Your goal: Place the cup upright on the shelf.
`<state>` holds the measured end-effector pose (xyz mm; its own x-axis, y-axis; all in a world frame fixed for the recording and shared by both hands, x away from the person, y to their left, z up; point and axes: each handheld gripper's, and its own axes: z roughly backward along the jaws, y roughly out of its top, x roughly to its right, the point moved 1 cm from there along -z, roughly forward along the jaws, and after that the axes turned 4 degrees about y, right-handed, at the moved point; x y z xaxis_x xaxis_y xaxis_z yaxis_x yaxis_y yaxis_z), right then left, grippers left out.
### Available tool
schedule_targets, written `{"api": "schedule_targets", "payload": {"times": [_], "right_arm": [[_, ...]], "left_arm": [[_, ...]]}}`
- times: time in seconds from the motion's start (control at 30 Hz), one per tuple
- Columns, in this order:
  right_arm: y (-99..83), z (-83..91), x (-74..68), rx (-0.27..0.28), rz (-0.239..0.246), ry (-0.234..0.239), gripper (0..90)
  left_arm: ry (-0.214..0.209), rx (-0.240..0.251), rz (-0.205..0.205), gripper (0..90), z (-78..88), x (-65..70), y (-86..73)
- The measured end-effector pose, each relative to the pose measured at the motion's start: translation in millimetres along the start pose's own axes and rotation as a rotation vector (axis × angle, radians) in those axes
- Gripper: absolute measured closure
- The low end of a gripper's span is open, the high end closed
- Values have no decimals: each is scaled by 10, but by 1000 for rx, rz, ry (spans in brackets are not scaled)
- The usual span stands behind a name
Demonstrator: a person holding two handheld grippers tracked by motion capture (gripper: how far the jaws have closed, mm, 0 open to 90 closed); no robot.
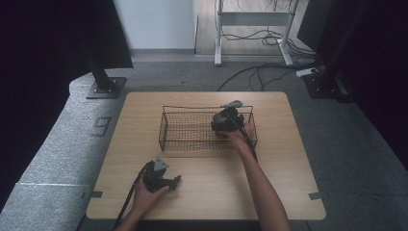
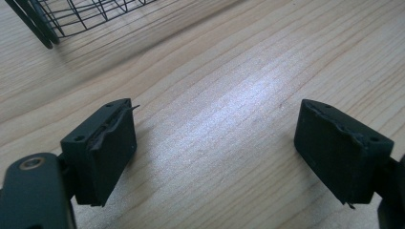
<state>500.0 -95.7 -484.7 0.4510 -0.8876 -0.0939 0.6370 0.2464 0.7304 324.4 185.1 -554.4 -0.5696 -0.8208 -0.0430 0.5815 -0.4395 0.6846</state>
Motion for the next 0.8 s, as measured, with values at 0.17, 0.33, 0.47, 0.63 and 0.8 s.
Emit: {"api": "schedule_targets", "payload": {"times": [0.17, 0.33, 0.47, 0.63, 0.8], "right_arm": [[3, -7, -22, -10, 13, 7, 143], [-1, -16, -2, -35, 0, 10, 143], [-8, -29, 6, -64, 3, 13, 142], [-19, -47, -6, -82, 7, 15, 142], [-43, -50, 0, -99, 0, 17, 141]], "left_arm": [[1, 0, -1, 142, 0, -1, 0], [0, 0, -1, 142, 0, -1, 0], [0, 0, -1, 142, 0, -1, 0], [0, 0, -1, 142, 0, -1, 0], [1, 0, -1, 142, 0, 1, 0]]}}
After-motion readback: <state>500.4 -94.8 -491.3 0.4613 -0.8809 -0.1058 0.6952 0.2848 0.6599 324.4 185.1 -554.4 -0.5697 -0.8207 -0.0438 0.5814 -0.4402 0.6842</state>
